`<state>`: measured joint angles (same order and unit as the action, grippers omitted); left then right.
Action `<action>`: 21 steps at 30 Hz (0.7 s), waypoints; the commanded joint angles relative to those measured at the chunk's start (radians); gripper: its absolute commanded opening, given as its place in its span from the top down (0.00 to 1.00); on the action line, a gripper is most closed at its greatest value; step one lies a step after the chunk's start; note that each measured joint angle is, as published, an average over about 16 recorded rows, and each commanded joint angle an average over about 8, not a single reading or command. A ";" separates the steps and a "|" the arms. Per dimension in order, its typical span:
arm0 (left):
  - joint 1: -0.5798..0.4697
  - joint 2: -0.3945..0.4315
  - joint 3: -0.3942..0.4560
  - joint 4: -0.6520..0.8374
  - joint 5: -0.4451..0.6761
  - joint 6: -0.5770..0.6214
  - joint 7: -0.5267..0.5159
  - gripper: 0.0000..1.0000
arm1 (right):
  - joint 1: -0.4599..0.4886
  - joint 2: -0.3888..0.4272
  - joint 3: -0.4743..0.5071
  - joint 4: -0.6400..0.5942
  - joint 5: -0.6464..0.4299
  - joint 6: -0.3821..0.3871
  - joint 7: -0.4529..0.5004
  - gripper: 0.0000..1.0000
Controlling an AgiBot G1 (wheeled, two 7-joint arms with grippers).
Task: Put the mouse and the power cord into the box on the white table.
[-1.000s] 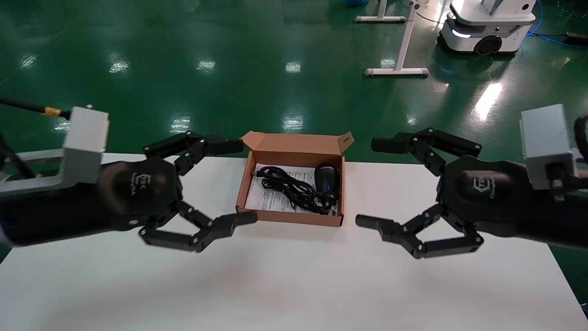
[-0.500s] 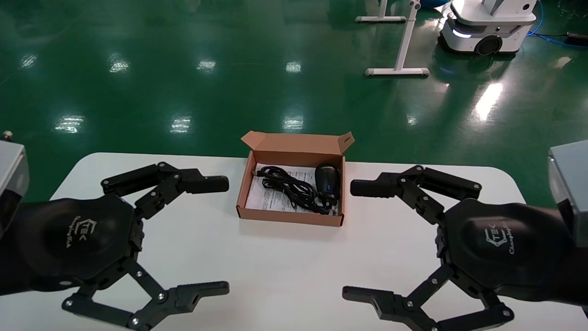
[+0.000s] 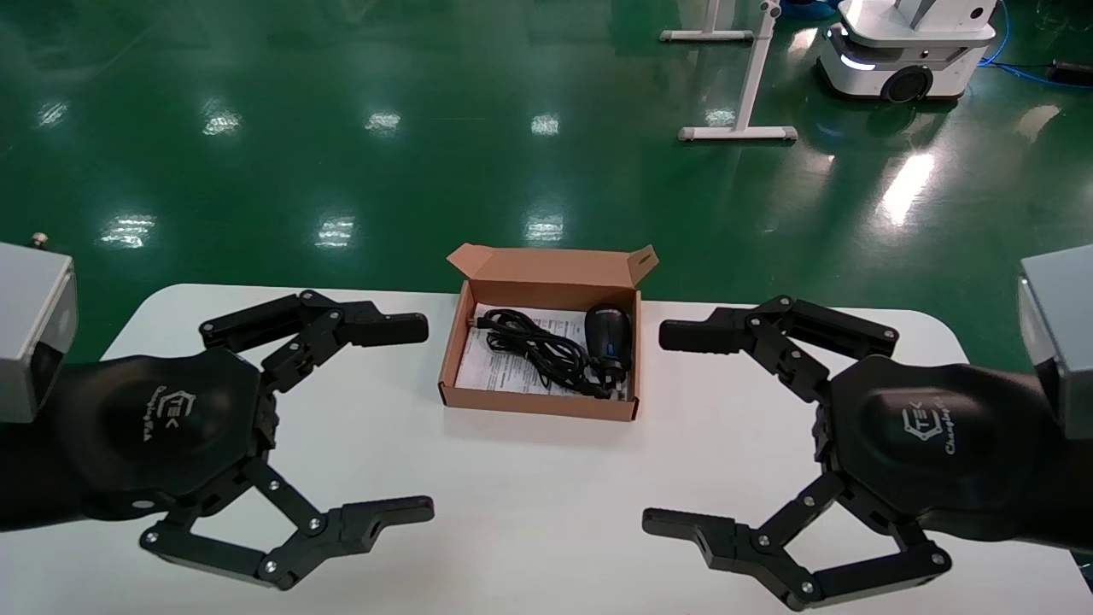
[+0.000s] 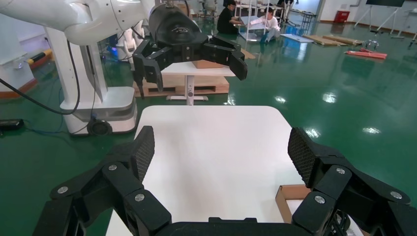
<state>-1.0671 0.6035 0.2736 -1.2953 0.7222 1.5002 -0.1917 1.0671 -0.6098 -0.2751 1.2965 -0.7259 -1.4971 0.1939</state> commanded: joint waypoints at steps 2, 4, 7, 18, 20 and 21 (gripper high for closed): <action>-0.002 0.002 0.002 0.003 0.002 -0.001 0.001 0.00 | 0.002 0.000 -0.001 -0.003 -0.001 0.000 -0.002 0.00; -0.003 0.003 0.002 0.005 0.003 -0.002 0.002 0.00 | 0.003 0.000 -0.002 -0.005 -0.002 0.000 -0.003 0.00; -0.004 0.004 0.003 0.007 0.005 -0.003 0.003 0.00 | 0.004 0.000 -0.002 -0.007 -0.002 0.001 -0.003 0.00; -0.006 0.007 0.005 0.010 0.007 -0.004 0.004 0.00 | 0.006 -0.001 -0.003 -0.010 -0.003 0.001 -0.005 0.00; -0.007 0.007 0.005 0.011 0.008 -0.004 0.004 0.00 | 0.006 -0.001 -0.004 -0.011 -0.003 0.001 -0.005 0.00; -0.007 0.007 0.005 0.011 0.008 -0.004 0.004 0.00 | 0.006 -0.001 -0.004 -0.011 -0.004 0.002 -0.005 0.00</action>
<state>-1.0736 0.6105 0.2789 -1.2846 0.7298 1.4959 -0.1878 1.0729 -0.6110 -0.2787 1.2859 -0.7295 -1.4956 0.1889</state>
